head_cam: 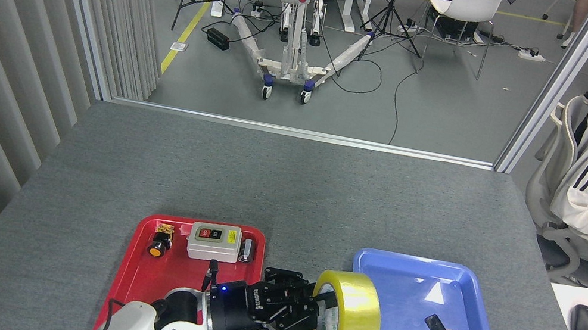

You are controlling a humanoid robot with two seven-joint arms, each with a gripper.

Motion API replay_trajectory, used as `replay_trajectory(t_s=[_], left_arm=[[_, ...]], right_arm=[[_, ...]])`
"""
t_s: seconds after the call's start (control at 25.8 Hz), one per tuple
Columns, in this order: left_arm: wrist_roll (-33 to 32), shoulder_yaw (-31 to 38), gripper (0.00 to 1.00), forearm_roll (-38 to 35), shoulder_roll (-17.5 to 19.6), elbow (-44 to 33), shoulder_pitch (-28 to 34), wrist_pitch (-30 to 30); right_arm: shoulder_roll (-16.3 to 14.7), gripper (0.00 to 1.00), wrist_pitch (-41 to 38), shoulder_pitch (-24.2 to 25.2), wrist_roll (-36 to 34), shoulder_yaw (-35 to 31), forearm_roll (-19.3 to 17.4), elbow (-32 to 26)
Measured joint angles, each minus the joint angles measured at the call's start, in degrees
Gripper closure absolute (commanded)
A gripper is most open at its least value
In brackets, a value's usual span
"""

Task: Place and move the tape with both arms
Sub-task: 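Close the right gripper on the tape held by the left gripper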

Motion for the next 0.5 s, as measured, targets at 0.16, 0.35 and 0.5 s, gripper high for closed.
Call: replay_trajectory(t_s=[0.16,0.35,0.5], left_arm=[[0.10,-0.45,1.00,0.02,-0.06,0.06,-0.12,0.00],[0.20,-0.68,1.00,0.08,-0.11,0.07,-0.22,0.00],[0.20,-1.23,1.00,0.10,-0.15,-0.07,-0.32,0.00]], right_arm=[[-0.34,0.00,0.00,1.08,0.22,0.77,-0.02,-1.22],[-2.25,0.00,-0.01,3.66,0.33,0.96,-0.35,-3.59],[-2.88,0.00,-0.01,4.31,0.72,1.94,-0.52,-5.14]])
